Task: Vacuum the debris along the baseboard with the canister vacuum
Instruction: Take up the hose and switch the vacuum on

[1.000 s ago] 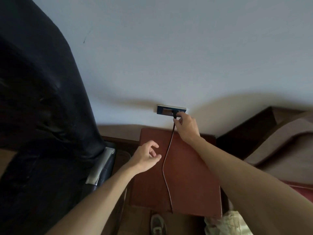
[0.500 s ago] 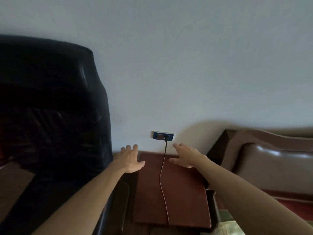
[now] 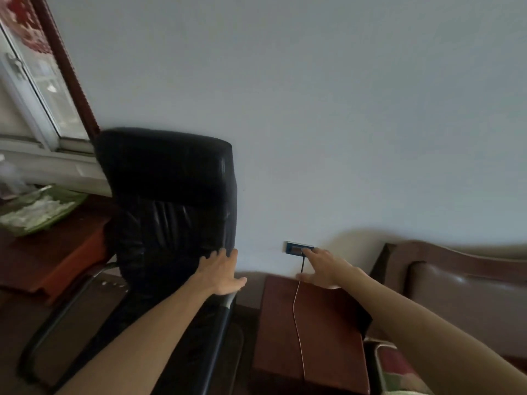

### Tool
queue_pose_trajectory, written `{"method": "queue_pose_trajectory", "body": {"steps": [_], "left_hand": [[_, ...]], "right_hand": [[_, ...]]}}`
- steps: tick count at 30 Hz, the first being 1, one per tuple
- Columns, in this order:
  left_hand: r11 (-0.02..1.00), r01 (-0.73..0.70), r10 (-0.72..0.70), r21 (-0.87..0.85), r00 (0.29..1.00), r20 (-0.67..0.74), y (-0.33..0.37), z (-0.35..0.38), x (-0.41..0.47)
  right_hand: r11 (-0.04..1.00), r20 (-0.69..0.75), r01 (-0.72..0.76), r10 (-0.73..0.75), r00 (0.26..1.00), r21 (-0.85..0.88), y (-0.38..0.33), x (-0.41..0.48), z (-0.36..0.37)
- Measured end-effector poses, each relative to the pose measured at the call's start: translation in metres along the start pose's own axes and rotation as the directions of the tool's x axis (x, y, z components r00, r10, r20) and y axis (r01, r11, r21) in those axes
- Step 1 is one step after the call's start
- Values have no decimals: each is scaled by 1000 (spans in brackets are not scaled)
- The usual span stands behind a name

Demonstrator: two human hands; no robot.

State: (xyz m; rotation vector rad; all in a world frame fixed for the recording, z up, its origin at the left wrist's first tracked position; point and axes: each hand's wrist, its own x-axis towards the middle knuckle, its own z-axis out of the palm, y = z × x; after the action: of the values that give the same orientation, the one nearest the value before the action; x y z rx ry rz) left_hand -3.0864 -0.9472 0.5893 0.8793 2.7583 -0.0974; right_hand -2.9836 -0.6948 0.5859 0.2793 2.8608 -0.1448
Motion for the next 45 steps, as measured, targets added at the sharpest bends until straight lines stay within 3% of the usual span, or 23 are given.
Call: {"method": "queue_pose_trajectory", "body": {"steps": [11,21,33,45], "left_hand": [[985,173,-171,19,982,-83,-4,-17,-117],[925,371,-379,-80,915,-140,-18,1,-238],[702,687,-711,-186,693,-120,-92,31,-439],[487,850,-871,-199,489,-46,-156,98,-673]], "right_hand": [[980,-31,196,-197,980,-45,-40,-45,-24],[902,-55,422,-428,902,-93,-99,-98,-36],[716,35,675,-681,732,-176,-276,-162,-40],[510,111,841,-839,532,-180,-486,-298,17]]}}
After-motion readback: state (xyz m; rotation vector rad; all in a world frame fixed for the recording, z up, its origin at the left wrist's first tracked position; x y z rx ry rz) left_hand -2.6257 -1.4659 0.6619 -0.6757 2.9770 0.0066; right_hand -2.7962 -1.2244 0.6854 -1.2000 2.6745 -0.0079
